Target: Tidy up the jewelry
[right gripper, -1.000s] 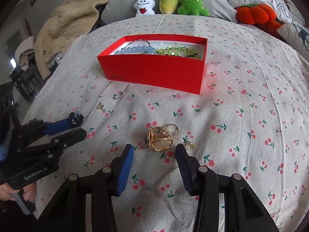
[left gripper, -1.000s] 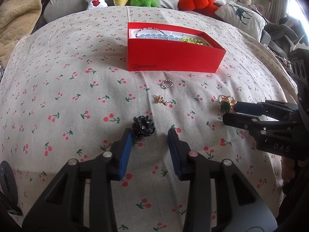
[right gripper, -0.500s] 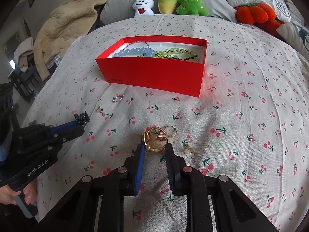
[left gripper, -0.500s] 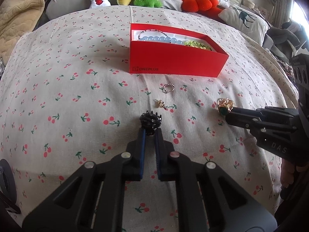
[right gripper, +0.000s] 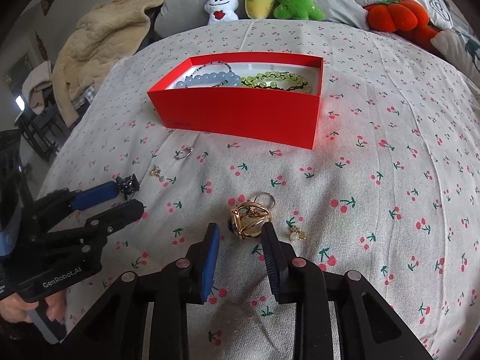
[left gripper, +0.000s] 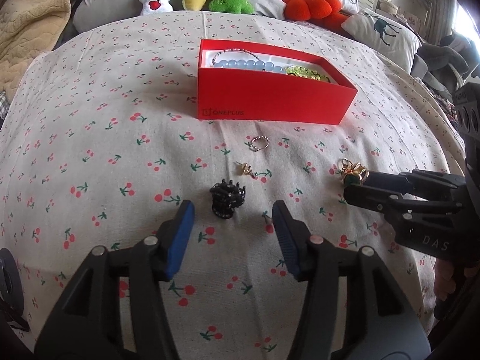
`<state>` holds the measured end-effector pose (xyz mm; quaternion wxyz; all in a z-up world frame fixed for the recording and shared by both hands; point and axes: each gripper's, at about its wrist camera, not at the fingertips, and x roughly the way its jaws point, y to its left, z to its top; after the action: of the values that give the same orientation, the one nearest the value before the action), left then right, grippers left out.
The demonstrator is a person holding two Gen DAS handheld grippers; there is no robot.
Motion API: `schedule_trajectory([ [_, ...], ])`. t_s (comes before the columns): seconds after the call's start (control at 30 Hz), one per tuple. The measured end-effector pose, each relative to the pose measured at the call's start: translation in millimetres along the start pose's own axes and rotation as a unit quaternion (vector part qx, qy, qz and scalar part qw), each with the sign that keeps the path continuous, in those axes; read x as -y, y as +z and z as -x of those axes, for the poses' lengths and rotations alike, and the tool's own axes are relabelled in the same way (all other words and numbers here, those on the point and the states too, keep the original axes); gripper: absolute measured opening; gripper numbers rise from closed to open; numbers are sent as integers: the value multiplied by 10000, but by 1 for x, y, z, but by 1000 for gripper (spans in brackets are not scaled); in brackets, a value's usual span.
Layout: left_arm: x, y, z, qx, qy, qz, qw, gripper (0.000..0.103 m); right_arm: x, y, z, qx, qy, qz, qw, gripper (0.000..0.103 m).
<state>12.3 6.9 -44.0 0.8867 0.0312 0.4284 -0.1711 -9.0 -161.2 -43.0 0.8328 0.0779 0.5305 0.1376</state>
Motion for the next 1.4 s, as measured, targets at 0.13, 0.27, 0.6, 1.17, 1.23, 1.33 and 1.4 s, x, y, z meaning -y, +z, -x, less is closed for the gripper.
schedule_trajectory([
  [0.13,1,4,-3,-18,110,64,9999,51,-3,1,7,177,7,-21,9998,63],
  [0.27,-1,6,-6,-42,236,127,9996,36,-7,2,8,286,-199,136,9993,63],
  [0.6,-2,7,-5,-82,203,164,9996,26,-7,4,-3,81,-249,280,9993,31],
  [1.17,-5,32,25,-124,-80,670,9976,26,-9,30,36,172,116,18,9998,31],
  [1.23,-5,37,28,-102,-160,809,9965,26,-8,35,39,183,157,-37,9997,31],
  [1.33,-1,47,35,-39,-294,916,9954,26,-6,43,42,186,170,-134,9996,31],
  [1.4,2,53,38,-2,-356,952,9948,26,-4,50,45,196,182,-231,9994,31],
])
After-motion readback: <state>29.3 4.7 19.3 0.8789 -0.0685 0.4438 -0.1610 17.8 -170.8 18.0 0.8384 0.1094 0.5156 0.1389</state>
